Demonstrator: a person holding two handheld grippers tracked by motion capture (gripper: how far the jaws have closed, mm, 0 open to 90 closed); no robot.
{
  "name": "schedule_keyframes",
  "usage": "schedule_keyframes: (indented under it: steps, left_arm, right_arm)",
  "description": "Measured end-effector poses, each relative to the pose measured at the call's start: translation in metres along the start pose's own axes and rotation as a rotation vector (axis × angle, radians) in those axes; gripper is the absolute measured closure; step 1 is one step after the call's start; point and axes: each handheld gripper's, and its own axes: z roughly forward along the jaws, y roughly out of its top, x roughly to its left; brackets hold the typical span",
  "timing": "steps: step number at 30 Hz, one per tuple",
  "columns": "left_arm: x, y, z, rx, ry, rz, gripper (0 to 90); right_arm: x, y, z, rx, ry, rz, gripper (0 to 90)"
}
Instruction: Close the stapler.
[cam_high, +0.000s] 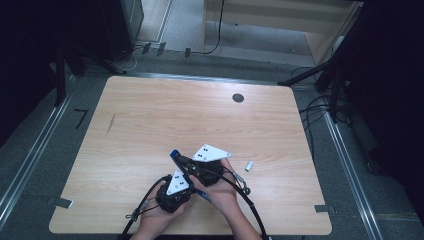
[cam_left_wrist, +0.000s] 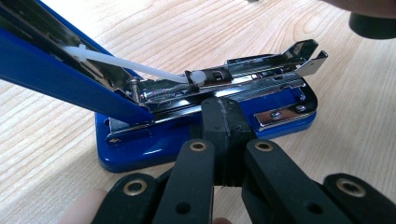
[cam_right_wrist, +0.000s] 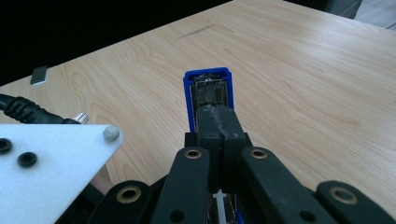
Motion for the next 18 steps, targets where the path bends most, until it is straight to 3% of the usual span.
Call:
schedule_keyframes:
  steps: [18]
  left_arm:
    - [0.000,0.000,0.000,0.001,0.001,0.002,90.0]
  right_arm:
    - [-0.002,-0.005,0.016,0.043,-0.005,0.002,90.0]
